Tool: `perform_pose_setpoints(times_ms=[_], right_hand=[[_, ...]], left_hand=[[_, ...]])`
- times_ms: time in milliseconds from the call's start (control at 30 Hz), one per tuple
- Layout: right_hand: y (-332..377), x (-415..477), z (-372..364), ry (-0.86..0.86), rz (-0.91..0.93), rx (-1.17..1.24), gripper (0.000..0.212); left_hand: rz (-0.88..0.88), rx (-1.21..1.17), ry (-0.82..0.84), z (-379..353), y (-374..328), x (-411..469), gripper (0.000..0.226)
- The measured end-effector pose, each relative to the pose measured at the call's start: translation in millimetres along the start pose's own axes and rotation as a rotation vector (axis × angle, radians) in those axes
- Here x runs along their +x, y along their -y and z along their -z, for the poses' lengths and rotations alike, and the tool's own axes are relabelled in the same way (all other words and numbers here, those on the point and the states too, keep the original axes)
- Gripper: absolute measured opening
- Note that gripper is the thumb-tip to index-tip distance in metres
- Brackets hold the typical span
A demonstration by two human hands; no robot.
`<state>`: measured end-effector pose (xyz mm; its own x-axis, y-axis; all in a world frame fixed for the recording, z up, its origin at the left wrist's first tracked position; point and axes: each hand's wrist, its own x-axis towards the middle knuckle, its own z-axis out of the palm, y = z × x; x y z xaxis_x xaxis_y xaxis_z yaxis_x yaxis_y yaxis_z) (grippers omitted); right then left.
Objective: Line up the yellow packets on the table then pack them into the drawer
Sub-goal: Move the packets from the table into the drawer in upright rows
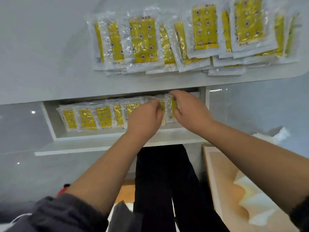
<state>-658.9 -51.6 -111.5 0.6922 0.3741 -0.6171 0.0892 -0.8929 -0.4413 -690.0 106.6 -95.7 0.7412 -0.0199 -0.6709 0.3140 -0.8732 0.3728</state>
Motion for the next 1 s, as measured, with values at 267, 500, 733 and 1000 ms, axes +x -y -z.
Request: perform_pose_setpoints(times_ms=[267,500,733,1000], right_hand=[[82.5,26.3,50.5,-0.37,0.028,0.228,0.021],[105.3,68.5,75.2,-0.373,-0.239,0.221,0.04],[122.5,74.3,77.2,-0.237,-0.262,0.311,0.045],[128.7,77.7,81.6,-0.163,-0.208,0.325,0.047]], left_hand=[[0.213,-0.547,-0.365,99.5,10.5,14.2,0.014],[0.381,-0.638,-0.32,136.5,5.0,79.8,0.049],[0.441,-0.453,-0.344,144.8,0.5,86.2,0.069],[0.482,-0.786,-0.252,152.2,29.4,86.6,0.032]])
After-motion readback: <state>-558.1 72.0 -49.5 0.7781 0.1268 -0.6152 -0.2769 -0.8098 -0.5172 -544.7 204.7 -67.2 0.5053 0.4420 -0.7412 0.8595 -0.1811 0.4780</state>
